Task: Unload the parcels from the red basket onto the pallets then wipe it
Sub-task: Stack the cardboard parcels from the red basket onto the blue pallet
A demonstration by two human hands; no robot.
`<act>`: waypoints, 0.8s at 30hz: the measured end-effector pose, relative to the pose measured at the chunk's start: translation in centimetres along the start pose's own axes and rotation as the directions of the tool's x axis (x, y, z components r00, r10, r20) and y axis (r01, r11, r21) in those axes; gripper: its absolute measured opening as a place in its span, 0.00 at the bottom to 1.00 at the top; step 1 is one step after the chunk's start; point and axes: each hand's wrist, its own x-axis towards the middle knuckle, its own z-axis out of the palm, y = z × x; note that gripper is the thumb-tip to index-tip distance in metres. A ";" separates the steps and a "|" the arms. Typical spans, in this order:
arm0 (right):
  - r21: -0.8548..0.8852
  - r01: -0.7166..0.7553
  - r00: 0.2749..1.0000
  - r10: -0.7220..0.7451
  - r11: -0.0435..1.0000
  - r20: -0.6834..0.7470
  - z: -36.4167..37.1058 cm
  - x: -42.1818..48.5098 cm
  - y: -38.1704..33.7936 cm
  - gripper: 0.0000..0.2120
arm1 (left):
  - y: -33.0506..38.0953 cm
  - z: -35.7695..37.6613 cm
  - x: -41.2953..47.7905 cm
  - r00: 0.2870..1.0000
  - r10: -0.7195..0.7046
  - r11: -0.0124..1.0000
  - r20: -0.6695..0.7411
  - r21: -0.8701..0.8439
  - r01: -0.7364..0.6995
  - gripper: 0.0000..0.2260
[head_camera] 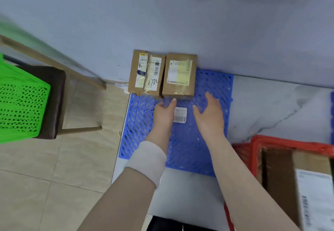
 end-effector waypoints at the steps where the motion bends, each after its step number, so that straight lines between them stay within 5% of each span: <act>1: -0.076 0.037 0.999 -0.036 0.996 0.011 -1.2 -1.6 -0.1 0.28 | 0.2 -0.3 -2.1 0.996 0.085 0.994 0.006 0.066 -0.085 0.25; 5: -0.304 0.168 0.986 -0.166 0.938 0.033 -6.2 -7.9 0.2 0.28 | -0.7 -0.9 -10.2 0.909 0.403 0.837 0.102 0.360 -0.412 0.19; 9: -0.457 0.253 0.961 -0.277 0.853 0.016 -10.9 -12.9 2.3 0.28 | -2.8 0.0 -16.8 0.750 0.620 0.488 0.231 0.635 -0.599 0.19; 14: -0.492 0.298 0.938 -0.347 0.818 -0.010 -17.1 -17.8 6.9 0.28 | -6.7 3.5 -24.2 0.546 0.747 0.060 0.378 0.781 -0.622 0.16; 19: -0.600 0.298 0.935 -0.354 0.742 0.026 -23.8 -22.1 13.0 0.27 | -10.6 9.0 -30.7 0.476 0.747 -0.120 0.464 0.799 -0.590 0.16; 24: -0.571 0.247 0.952 -0.307 0.783 -0.010 -28.0 -25.0 17.2 0.27 | -12.2 13.7 -35.7 0.432 0.717 -0.243 0.547 0.777 -0.581 0.19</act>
